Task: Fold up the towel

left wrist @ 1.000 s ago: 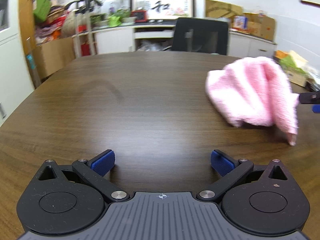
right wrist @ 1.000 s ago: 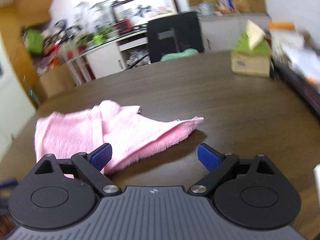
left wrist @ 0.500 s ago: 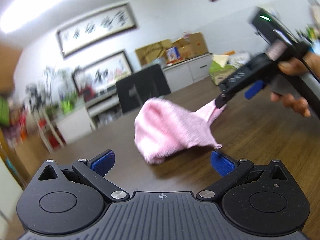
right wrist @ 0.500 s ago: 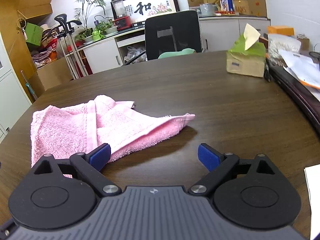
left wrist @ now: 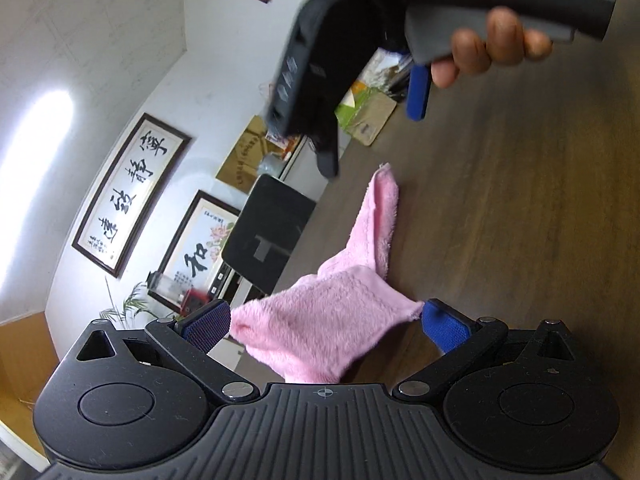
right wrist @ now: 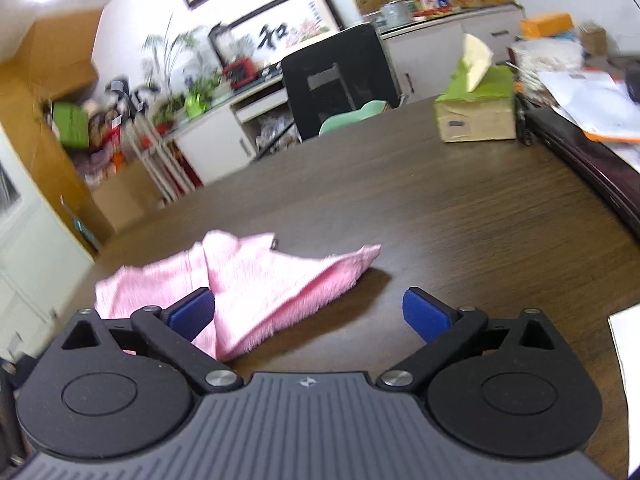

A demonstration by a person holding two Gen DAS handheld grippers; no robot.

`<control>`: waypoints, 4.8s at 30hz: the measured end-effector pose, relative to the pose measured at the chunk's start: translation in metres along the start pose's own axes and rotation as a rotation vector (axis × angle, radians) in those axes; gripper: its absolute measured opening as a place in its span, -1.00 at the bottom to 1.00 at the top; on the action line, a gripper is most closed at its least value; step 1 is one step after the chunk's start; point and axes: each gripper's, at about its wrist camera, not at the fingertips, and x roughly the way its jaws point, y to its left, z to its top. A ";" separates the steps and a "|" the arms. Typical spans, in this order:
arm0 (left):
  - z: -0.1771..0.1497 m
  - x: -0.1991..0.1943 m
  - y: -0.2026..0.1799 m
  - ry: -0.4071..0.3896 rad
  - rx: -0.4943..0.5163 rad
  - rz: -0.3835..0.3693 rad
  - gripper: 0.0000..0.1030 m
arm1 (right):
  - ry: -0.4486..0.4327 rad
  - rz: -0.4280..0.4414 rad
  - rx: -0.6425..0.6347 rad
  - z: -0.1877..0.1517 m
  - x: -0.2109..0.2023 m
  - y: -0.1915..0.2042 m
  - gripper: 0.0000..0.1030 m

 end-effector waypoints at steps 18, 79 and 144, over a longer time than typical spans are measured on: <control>-0.018 0.007 -0.004 -0.050 0.450 0.040 1.00 | 0.001 0.036 0.078 0.005 -0.003 -0.009 0.99; 0.037 0.044 0.026 -0.042 0.027 0.067 0.40 | 0.007 0.003 0.123 0.002 -0.002 -0.011 0.99; -0.141 0.022 0.169 0.294 -1.300 -0.144 -0.91 | 0.150 0.250 0.147 -0.008 0.039 -0.019 0.87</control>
